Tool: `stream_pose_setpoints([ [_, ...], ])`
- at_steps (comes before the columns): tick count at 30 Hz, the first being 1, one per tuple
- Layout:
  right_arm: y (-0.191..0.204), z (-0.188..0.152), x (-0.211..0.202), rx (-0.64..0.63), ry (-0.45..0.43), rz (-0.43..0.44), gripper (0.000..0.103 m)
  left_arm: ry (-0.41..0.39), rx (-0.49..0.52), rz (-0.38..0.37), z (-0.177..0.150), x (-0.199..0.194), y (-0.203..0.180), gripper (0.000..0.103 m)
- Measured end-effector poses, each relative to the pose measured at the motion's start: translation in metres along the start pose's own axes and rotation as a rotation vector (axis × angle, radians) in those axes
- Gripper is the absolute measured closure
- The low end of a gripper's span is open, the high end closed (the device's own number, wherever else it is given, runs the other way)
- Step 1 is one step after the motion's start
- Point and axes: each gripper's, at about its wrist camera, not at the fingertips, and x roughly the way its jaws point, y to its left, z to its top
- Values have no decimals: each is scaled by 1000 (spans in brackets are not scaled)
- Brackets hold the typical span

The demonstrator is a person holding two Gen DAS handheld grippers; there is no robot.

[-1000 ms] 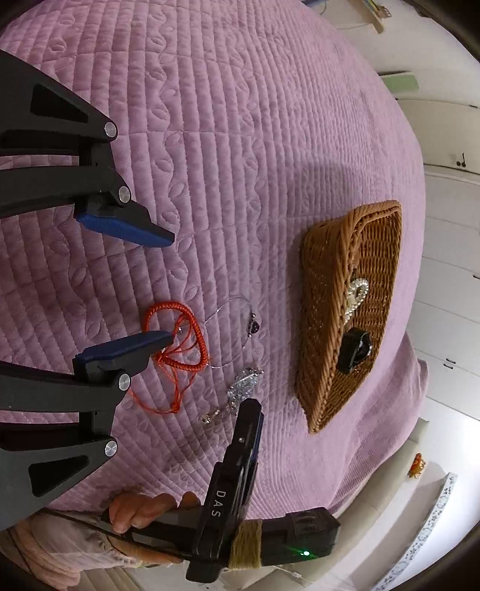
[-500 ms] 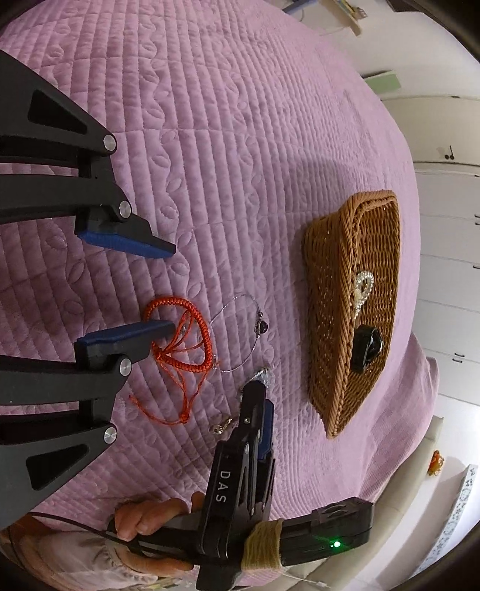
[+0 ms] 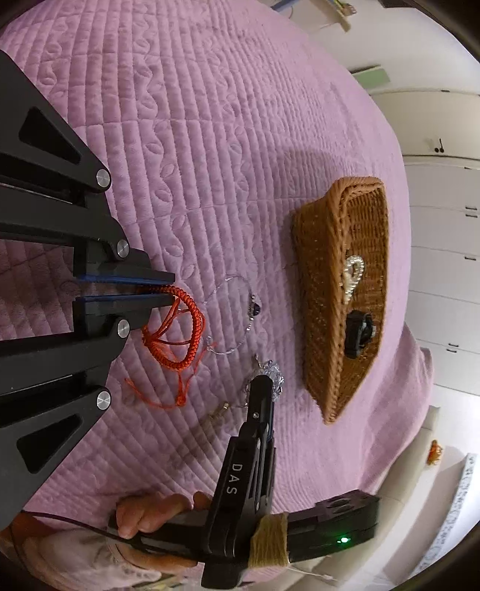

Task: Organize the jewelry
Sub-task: 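Grasp the silver charm bracelet with the right tool while the left tool grasps the orange coiled cord, then carry the charm bracelet and orange cord into the basket and open both tools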

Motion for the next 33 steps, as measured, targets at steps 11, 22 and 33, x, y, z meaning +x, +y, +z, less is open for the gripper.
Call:
stream_pose_setpoints([
  [11, -23, 7, -29, 109, -110, 183, 93, -118, -83, -122, 6, -31, 12, 99],
  [22, -27, 29, -72, 145, -193, 228, 93, -229, -134, -158, 45, -65, 22, 99],
  [33, -37, 113, -71, 121, -255, 40, 93, -304, -143, -125, 158, -51, 30, 99],
])
